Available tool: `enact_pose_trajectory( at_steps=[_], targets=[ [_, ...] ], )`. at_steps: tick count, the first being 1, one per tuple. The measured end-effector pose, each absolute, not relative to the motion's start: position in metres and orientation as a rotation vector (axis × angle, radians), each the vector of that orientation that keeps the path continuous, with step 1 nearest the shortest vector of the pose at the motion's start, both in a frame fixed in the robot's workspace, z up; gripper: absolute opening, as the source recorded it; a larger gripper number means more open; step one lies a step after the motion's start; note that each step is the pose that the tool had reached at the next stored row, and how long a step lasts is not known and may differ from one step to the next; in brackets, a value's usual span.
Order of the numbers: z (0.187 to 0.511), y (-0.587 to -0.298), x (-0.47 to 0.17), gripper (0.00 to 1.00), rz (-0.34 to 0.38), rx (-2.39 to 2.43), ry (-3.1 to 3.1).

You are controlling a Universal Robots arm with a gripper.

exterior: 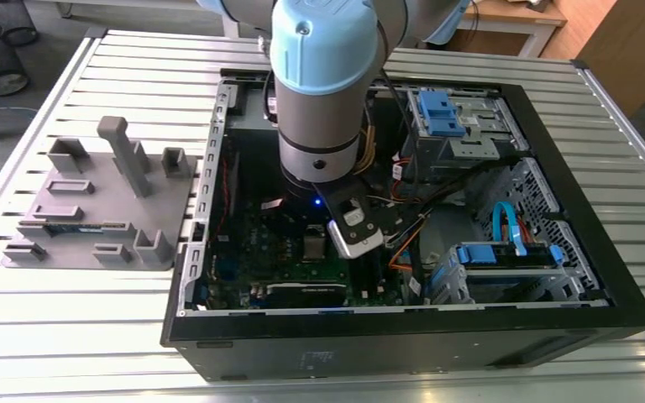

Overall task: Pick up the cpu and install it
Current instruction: 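Place the cpu into insertion slot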

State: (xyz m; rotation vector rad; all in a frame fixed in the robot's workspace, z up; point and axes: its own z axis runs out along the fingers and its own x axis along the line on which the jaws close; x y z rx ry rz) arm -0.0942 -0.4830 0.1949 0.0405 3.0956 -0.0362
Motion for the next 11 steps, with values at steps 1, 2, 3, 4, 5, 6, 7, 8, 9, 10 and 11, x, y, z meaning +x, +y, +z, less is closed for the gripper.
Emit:
enact_pose_trajectory(
  at_steps=[1,2,3,4,5,6,7,8,9,10,11],
  targets=[
    [0.1949,-0.483,-0.0942,0.39,-0.037,0.041,3.096],
    [0.1949,-0.483,-0.0941,0.39,-0.037,0.041,3.095],
    [0.1948,-0.483,-0.0942,0.39,-0.038,0.041,3.095],
    [0.1947,-0.4827,-0.0941,0.39,-0.037,0.041,3.095],
    [0.1947,-0.4824,-0.0942,0.39,-0.037,0.041,3.095],
    [0.1947,-0.4821,-0.0942,0.39,-0.038,0.041,3.095],
    [0.1947,-0.4819,-0.0941,0.39,-0.038,0.041,3.095],
    [0.1946,-0.4819,-0.0942,0.39,-0.038,0.041,3.096],
    [0.1945,-0.4819,-0.0942,0.39,-0.038,0.041,3.096],
    [0.1943,-0.4819,-0.0942,0.39,-0.038,0.041,3.096],
    [0.1941,-0.4819,-0.0941,0.39,-0.038,0.041,3.095]
  ],
)
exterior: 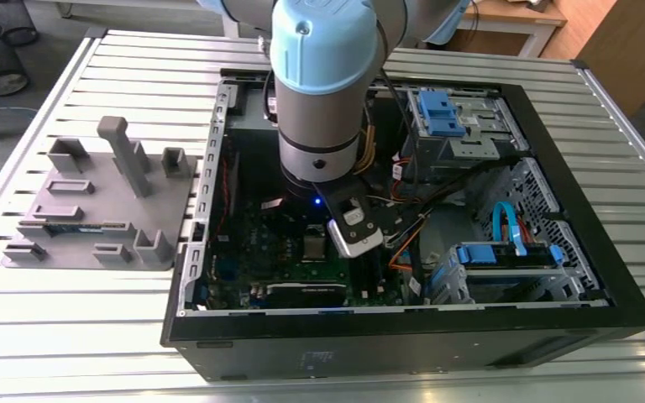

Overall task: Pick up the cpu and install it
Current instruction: 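Place the cpu into insertion slot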

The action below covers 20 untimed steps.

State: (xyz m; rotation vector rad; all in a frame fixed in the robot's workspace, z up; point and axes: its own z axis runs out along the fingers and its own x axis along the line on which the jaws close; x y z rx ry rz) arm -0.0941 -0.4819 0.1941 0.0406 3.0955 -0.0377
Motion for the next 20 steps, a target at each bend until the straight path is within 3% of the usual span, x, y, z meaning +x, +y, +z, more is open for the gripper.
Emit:
enact_pose_trajectory(
  at_steps=[20],
  targets=[
    [0.1902,-0.4819,-0.0944,0.39,-0.038,0.041,3.096]
  ],
)
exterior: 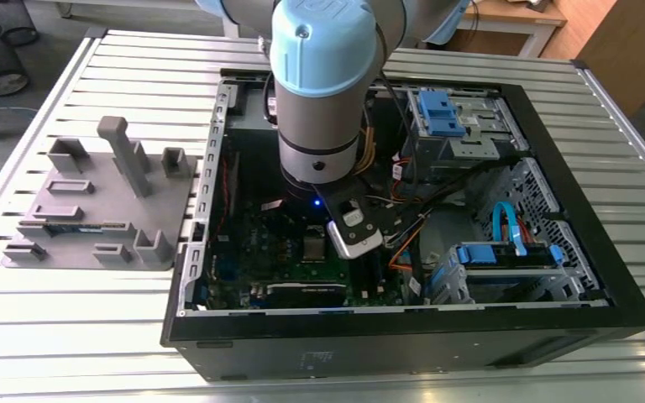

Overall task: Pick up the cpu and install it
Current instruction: 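Place the cpu into insertion slot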

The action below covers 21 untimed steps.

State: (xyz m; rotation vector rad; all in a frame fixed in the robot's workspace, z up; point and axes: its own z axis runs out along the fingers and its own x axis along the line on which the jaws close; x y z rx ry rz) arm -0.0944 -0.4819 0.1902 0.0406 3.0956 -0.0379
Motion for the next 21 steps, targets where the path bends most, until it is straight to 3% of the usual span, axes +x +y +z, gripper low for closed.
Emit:
enact_pose_trajectory(
  at_steps=[4,7,21],
  targets=[
    [0.19,-0.482,-0.094,0.4,-0.037,0.04,3.094],
    [0.19,-0.482,-0.094,0.5,-0.036,0.041,3.095],
    [0.204,-0.482,-0.094,0.5,-0.04,0.041,3.095]
  ],
)
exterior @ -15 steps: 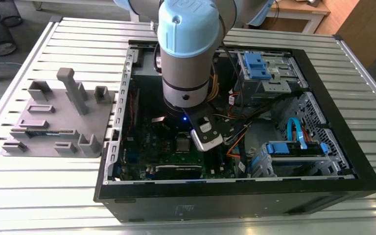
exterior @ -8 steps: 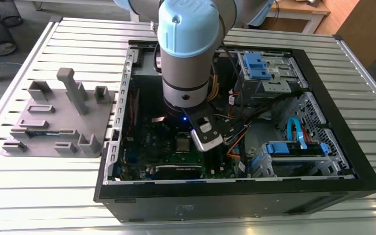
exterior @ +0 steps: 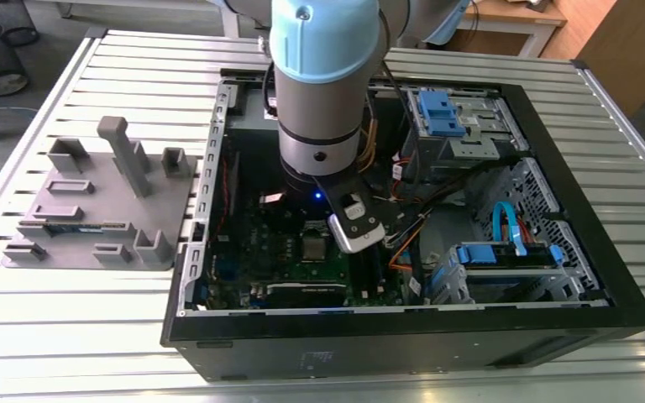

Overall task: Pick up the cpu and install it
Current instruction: 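Place the cpu into insertion slot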

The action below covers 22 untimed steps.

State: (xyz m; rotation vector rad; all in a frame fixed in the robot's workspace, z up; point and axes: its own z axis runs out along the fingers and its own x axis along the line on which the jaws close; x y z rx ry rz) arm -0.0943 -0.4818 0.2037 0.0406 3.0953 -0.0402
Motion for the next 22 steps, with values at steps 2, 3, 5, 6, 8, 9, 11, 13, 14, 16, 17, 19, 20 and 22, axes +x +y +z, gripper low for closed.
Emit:
enact_pose_trajectory(
  at_steps=[2,3,5,6,8,9,11,13,14,16,17,19,20,22],
  targets=[
    [0.2038,-0.4818,-0.0944,0.5,-0.04,0.041,3.095],
    [0.2038,-0.4818,-0.0944,0.5,-0.04,0.041,3.095],
    [0.2039,-0.4818,-0.0944,0.5,-0.04,0.041,3.095],
    [0.2039,-0.4818,-0.0944,0.49,-0.04,0.041,3.095],
    [0.2039,-0.4818,-0.0944,0.43,-0.04,0.041,3.095],
    [0.204,-0.4818,-0.0944,0.36,-0.04,0.041,3.095],
    [0.204,-0.4818,-0.0944,0.31,-0.04,0.041,3.095],
    [0.204,-0.4818,-0.0944,0.19,-0.04,0.041,3.095],
    [0.204,-0.4818,-0.0944,0.19,-0.04,0.041,3.095],
    [0.2041,-0.4818,-0.0944,0.13,-0.04,0.041,3.095],
    [0.2041,-0.4818,-0.0944,0.11,-0.04,0.041,3.095],
    [0.2041,-0.4818,-0.0944,0.11,-0.04,0.041,3.095],
    [0.2041,-0.4818,-0.0944,0.11,-0.04,0.041,3.095],
    [0.2042,-0.4818,-0.0943,0.11,-0.04,0.041,3.095]
  ],
)
